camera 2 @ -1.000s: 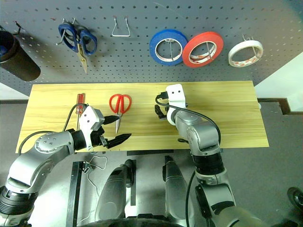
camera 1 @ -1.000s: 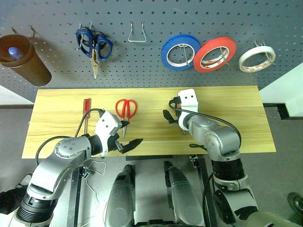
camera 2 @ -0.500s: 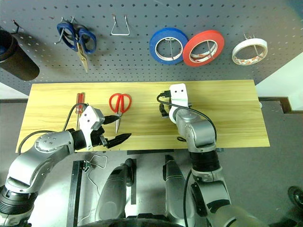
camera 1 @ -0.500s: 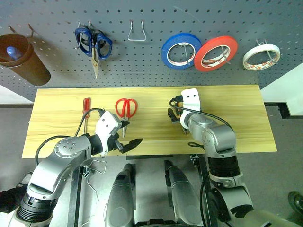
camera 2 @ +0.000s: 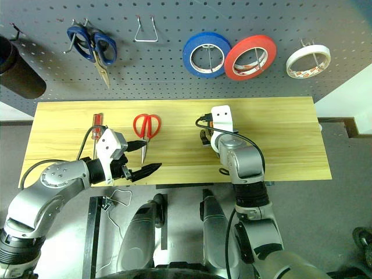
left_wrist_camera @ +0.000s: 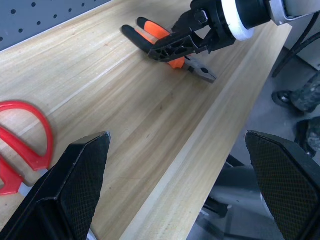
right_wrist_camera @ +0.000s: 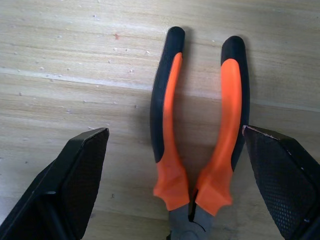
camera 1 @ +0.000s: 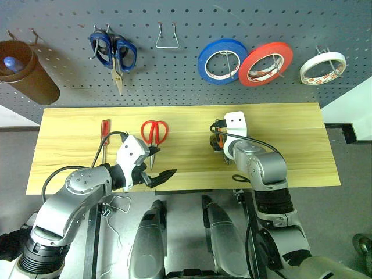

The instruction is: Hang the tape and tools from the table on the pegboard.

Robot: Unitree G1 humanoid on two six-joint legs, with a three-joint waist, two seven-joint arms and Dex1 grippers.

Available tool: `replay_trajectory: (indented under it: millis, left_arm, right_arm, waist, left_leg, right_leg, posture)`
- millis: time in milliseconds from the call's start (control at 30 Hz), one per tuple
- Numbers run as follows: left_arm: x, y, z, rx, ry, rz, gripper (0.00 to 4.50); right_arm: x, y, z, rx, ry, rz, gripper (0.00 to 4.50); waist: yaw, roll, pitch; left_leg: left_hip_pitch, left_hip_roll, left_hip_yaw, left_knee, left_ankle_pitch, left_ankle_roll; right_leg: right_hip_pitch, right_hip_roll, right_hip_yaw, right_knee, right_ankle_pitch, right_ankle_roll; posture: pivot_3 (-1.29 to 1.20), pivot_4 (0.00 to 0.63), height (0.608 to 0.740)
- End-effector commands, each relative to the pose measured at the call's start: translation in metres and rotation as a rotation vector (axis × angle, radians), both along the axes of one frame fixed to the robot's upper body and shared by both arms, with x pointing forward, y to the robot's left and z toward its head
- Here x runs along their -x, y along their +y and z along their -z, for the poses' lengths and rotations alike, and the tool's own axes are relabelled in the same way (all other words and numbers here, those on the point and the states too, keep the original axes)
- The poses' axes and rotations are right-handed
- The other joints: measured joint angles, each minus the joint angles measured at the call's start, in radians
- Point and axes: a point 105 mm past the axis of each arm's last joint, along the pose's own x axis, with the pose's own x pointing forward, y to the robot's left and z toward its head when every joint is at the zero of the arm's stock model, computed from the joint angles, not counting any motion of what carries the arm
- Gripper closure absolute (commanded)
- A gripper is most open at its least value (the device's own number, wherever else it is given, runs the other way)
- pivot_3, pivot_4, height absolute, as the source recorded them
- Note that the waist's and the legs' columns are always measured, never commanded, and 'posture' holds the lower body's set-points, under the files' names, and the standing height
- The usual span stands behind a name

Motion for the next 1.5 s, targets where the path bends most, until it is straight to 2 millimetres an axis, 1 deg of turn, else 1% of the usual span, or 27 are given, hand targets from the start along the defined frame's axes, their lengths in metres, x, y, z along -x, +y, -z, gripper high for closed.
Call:
replay_trajectory:
  millis: [33, 267, 433, 633, 667, 700, 733, 867, 900, 1100, 1267, 1500]
  left_arm:
    - [0.005, -0.001, -0.009, 0.004, -0.029, 0.013, 0.0]
    - [0.004, -0.001, -0.01, 0.006, -0.031, 0.009, 0.0]
    - [0.003, 0.0, -0.011, 0.005, -0.034, 0.005, 0.0]
    - [0.002, 0.001, -0.012, 0.002, -0.04, 0.0, 0.0]
    - [0.002, 0.001, -0.012, 0.001, -0.041, -0.001, 0.0]
    - [0.002, 0.001, -0.013, 0.002, -0.041, -0.001, 0.0]
    - [0.002, 0.001, -0.013, 0.002, -0.041, -0.002, 0.0]
    - [0.001, 0.002, -0.013, -0.001, -0.044, -0.003, 0.0]
    - [0.001, 0.002, -0.013, 0.0, -0.044, -0.004, 0.0]
    - [-0.001, 0.001, -0.012, 0.0, -0.047, -0.003, 0.0]
    - [-0.004, 0.001, -0.013, 0.011, -0.059, 0.002, 0.0]
    - [-0.011, 0.0, -0.026, 0.081, -0.125, 0.013, 0.0]
  right_arm:
    - [-0.004, -0.011, -0.007, 0.008, -0.031, 0.047, 0.02]
    - [-0.002, -0.01, -0.002, 0.033, -0.005, 0.024, 0.02]
    - [0.004, -0.002, 0.006, 0.031, 0.056, -0.042, 0.02]
    - [0.005, 0.0, 0.005, 0.028, 0.06, -0.059, 0.02]
    - [0.005, 0.001, 0.005, 0.03, 0.057, -0.061, 0.39]
    - [0.005, 0.001, 0.005, 0.03, 0.055, -0.062, 0.62]
    - [0.004, 0.001, 0.004, 0.03, 0.054, -0.063, 0.94]
    - [0.003, 0.001, 0.005, 0.031, 0.052, -0.067, 2.32]
    - [0.003, 0.001, 0.005, 0.032, 0.051, -0.068, 2.4]
    - [0.004, 0.003, 0.006, 0.035, 0.04, -0.086, 2.4]
    - [0.009, 0.002, -0.007, 0.007, -0.033, -0.147, 2.4]
    - [0.021, -0.013, -0.024, -0.017, -0.078, -0.173, 2.4]
  waist:
    - [0.0, 0.0, 0.001]
    - [-0.001, 0.0, 0.005]
    - [-0.001, 0.001, 0.007]
    - [-0.001, 0.001, 0.011]
    - [-0.001, 0.001, 0.011]
    - [-0.001, 0.001, 0.011]
    - [-0.001, 0.001, 0.011]
    - [-0.001, 0.001, 0.011]
    - [-0.001, 0.002, 0.011]
    - [0.0, 0.002, 0.011]
    - [0.001, 0.002, 0.011]
    - [0.004, 0.001, 0.011]
  left_leg:
    - [0.0, 0.0, 0.0, 0.0, 0.0, 0.0]
    - [0.0, 0.0, 0.0, 0.0, 0.0, 0.0]
    - [0.0, 0.0, 0.0, 0.0, 0.0, 0.0]
    - [-0.001, 0.0, 0.0, -0.001, 0.0, 0.0]
    - [-0.001, 0.0, 0.0, -0.001, 0.0, 0.0]
    - [-0.001, 0.0, 0.0, -0.001, 0.0, 0.0]
    - [-0.001, 0.0, 0.0, -0.001, 0.0, 0.0]
    - [-0.001, 0.0, 0.0, -0.001, 0.0, 0.0]
    - [-0.001, 0.0, 0.0, -0.001, 0.0, 0.0]
    - [-0.001, 0.0, 0.0, -0.002, 0.0, 0.0]
    - [-0.003, 0.0, 0.0, -0.002, 0.0, 0.0]
    - [-0.01, 0.0, 0.001, -0.001, 0.0, -0.001]
  right_leg:
    - [0.0, 0.0, 0.0, 0.0, 0.0, 0.0]
    - [-0.001, 0.0, 0.0, 0.0, 0.0, 0.0]
    - [-0.001, 0.0, 0.0, 0.0, 0.0, 0.0]
    - [-0.001, 0.0, 0.0, 0.0, 0.0, 0.0]
    - [-0.001, 0.0, 0.0, -0.001, 0.0, 0.0]
    - [-0.001, 0.0, 0.0, -0.001, 0.0, 0.0]
    - [-0.001, 0.0, 0.0, -0.001, 0.0, 0.0]
    - [-0.002, 0.0, 0.0, -0.001, 0.0, 0.0]
    - [-0.002, 0.0, 0.0, -0.001, 0.0, 0.0]
    - [-0.002, 0.0, 0.0, -0.001, 0.0, 0.0]
    - [-0.003, 0.0, 0.0, -0.001, 0.0, 0.0]
    - [-0.01, 0.0, 0.0, 0.0, 0.0, 0.0]
  posture:
    - [0.06, 0.496, 0.721]
    - [0.06, 0.499, 0.721]
    - [0.06, 0.502, 0.721]
    - [0.06, 0.505, 0.721]
    - [0.06, 0.506, 0.721]
    - [0.07, 0.506, 0.721]
    - [0.07, 0.505, 0.721]
    - [0.07, 0.503, 0.721]
    - [0.07, 0.502, 0.721]
    - [0.07, 0.492, 0.721]
    - [0.07, 0.474, 0.721]
    - [0.07, 0.445, 0.721]
